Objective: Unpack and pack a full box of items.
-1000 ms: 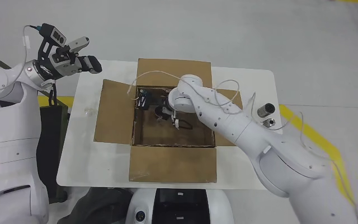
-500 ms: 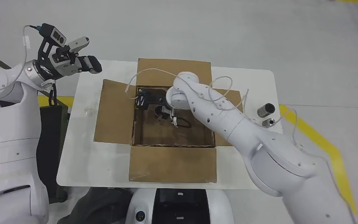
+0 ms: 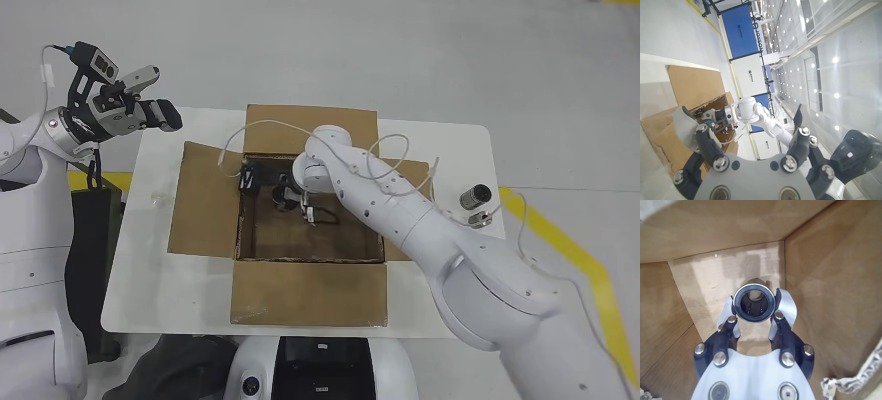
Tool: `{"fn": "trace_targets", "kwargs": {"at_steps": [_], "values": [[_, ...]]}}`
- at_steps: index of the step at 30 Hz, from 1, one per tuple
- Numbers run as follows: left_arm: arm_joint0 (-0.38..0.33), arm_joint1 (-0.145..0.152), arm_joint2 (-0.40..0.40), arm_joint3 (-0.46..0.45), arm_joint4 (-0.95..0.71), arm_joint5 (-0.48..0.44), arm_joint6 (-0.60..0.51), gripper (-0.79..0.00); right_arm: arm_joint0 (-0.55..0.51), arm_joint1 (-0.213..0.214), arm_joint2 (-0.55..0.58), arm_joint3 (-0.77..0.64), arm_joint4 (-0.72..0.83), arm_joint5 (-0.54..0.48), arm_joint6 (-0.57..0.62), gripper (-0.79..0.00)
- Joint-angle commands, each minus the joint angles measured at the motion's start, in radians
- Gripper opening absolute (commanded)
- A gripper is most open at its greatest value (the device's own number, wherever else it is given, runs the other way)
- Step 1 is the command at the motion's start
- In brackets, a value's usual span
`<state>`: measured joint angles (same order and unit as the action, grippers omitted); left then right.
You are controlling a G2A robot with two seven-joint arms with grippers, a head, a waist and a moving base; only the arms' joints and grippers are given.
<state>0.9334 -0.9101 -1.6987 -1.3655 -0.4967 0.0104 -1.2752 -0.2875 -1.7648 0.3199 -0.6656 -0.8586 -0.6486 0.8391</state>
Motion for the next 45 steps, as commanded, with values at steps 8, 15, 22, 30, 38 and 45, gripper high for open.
{"fn": "trace_targets", "kwargs": {"at_steps": [8,15,22,30,38,45], "values": [[0.0,0.0,0.0,0.0,0.0,0.0,0.0,0.0,-0.015,0.037,0.046,-0.13,-0.018,0.014,0.071,-0.785],[0.0,0.0,0.0,0.0,0.0,0.0,0.0,0.0,-0.068,0.101,0.119,-0.276,-0.031,0.03,0.145,-0.785],[0.0,0.0,0.0,0.0,0.0,0.0,0.0,0.0,-0.185,0.19,0.224,-0.541,-0.063,0.074,0.297,-0.785],[0.0,0.0,0.0,0.0,0.0,0.0,0.0,0.0,-0.384,0.296,0.386,-0.884,-0.126,0.083,0.416,-0.785],[0.0,0.0,0.0,0.0,0.0,0.0,0.0,0.0,-0.527,0.386,0.519,-1.09,-0.152,0.078,0.41,-0.785],[0.0,0.0,0.0,0.0,0.0,0.0,0.0,0.0,-0.655,0.452,0.647,-1.256,-0.161,0.074,0.407,-0.785]]}}
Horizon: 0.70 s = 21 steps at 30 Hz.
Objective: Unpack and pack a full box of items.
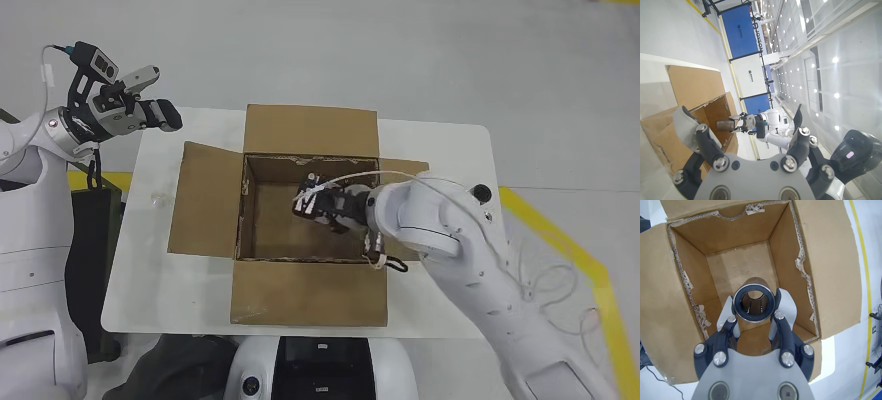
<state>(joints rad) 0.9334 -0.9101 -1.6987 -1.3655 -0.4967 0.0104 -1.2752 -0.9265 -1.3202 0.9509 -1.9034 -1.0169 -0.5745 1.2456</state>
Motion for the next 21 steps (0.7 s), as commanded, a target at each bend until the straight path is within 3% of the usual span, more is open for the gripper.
{"fn": "trace_targets", "kwargs": {"at_steps": [1,9,21], "values": [[0.0,0.0,0.0,0.0,0.0,0.0,0.0,0.0,-0.034,0.015,0.032,-0.036,-0.004,0.002,0.002,-0.785],[0.0,0.0,0.0,0.0,0.0,0.0,0.0,0.0,-0.127,0.061,0.118,-0.147,0.006,-0.002,-0.002,-0.785],[0.0,0.0,0.0,0.0,0.0,0.0,0.0,0.0,-0.127,0.061,0.118,-0.147,0.006,-0.002,-0.002,-0.785]]}}
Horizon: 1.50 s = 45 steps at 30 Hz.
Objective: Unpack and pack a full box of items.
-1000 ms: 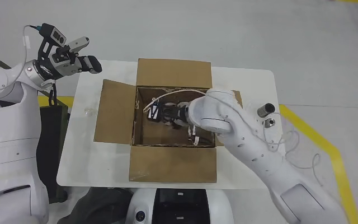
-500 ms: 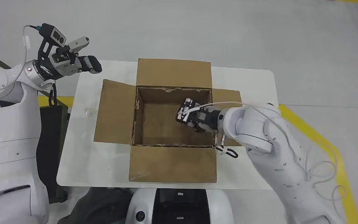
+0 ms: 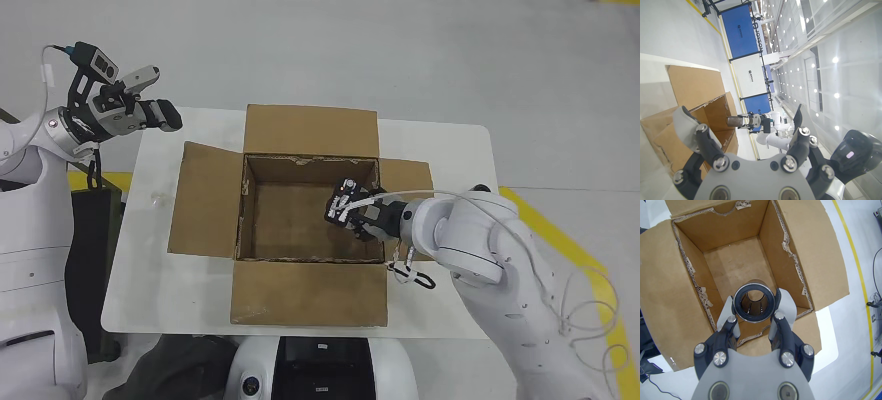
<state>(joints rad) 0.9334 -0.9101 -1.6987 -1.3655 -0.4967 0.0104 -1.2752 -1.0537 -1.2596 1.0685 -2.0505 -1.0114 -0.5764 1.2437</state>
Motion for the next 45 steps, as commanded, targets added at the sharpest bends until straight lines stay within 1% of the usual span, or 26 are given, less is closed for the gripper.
{"fn": "trace_targets", "kwargs": {"at_steps": [1,13,17,22,28,38,42,45], "values": [[0.0,0.0,0.0,0.0,0.0,0.0,0.0,0.0,0.0,0.0,0.0,0.0,0.0,0.0,0.0,-0.785],[0.0,0.0,0.0,0.0,0.0,0.0,0.0,0.0,-0.003,0.0,0.0,0.001,0.002,0.002,-0.007,-0.785],[0.0,0.0,0.0,0.0,0.0,0.0,0.0,0.0,-0.033,0.011,0.038,-0.023,0.032,0.005,-0.027,-0.785],[0.0,0.0,0.0,0.0,0.0,0.0,0.0,0.0,-0.105,0.033,0.149,-0.106,0.096,0.008,-0.005,-0.785],[0.0,0.0,0.0,0.0,0.0,0.0,0.0,0.0,-0.231,0.061,0.313,-0.192,0.131,0.018,-0.002,-0.785],[0.0,0.0,0.0,0.0,0.0,0.0,0.0,0.0,-0.493,0.093,0.658,-0.251,0.205,0.036,-0.101,-0.785],[0.0,0.0,0.0,0.0,0.0,0.0,0.0,0.0,-0.582,0.1,0.746,-0.255,0.211,0.029,-0.136,-0.785],[0.0,0.0,0.0,0.0,0.0,0.0,0.0,0.0,-0.63,0.104,0.785,-0.241,0.194,0.011,-0.161,-0.785]]}}
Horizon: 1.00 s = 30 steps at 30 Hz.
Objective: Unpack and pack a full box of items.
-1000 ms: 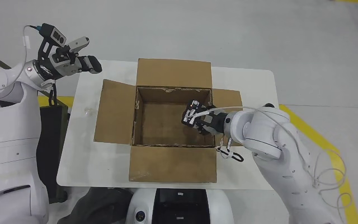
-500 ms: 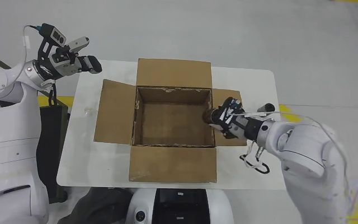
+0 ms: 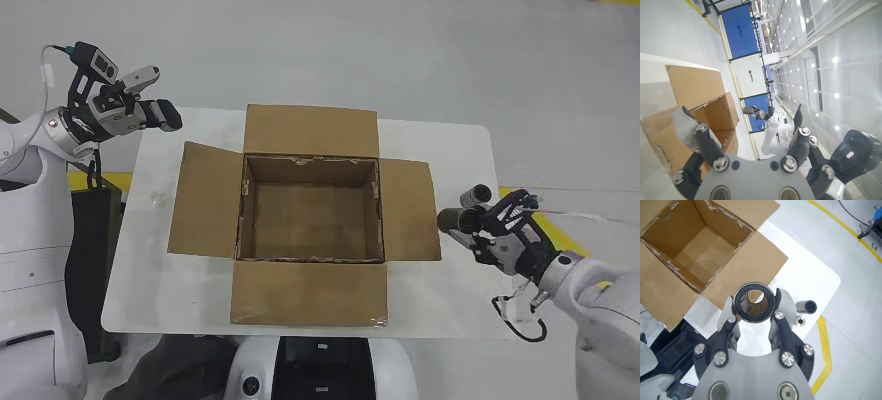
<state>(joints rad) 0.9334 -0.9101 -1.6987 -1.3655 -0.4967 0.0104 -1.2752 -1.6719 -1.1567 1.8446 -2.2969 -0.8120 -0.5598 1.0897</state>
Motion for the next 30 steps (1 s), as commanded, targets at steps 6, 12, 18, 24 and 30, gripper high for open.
{"fn": "trace_targets", "kwargs": {"at_steps": [6,12,18,24,30], "values": [[0.0,0.0,0.0,0.0,0.0,0.0,0.0,0.0,-0.068,0.009,0.041,0.073,-0.026,-0.039,-0.064,-0.785],[0.0,0.0,0.0,0.0,0.0,0.0,0.0,0.0,-0.095,0.017,0.063,0.15,-0.043,-0.034,-0.1,-0.785],[0.0,0.0,0.0,0.0,0.0,0.0,0.0,0.0,-0.082,0.025,0.053,0.245,-0.056,-0.035,-0.124,-0.785],[0.0,0.0,0.0,0.0,0.0,0.0,0.0,0.0,-0.032,0.034,0.021,0.345,-0.067,-0.026,-0.139,-0.785],[0.0,0.0,0.0,0.0,0.0,0.0,0.0,0.0,0.014,0.042,-0.011,0.43,-0.078,0.0,-0.134,-0.785]]}}
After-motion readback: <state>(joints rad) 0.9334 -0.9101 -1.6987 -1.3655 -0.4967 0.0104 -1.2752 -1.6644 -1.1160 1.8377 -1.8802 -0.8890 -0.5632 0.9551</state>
